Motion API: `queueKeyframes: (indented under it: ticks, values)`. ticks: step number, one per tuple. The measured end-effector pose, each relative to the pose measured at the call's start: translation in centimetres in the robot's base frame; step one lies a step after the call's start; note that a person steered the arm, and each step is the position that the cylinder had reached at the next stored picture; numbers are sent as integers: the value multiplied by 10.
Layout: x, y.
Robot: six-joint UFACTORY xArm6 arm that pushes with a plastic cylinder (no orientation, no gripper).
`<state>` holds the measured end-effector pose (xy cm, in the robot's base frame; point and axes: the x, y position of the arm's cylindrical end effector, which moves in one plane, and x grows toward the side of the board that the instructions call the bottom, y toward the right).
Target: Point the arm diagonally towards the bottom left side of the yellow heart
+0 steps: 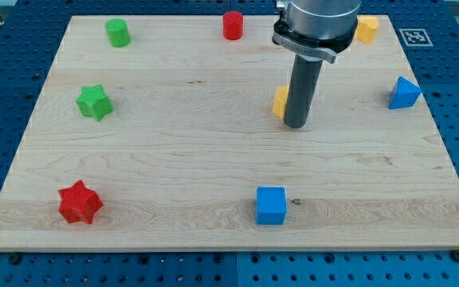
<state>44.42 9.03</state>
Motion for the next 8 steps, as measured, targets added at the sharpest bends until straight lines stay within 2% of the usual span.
queueKeyframes:
  ticks: [2,4,8]
  values:
    - [-3,34]
    - [7,44]
    - [-2,63]
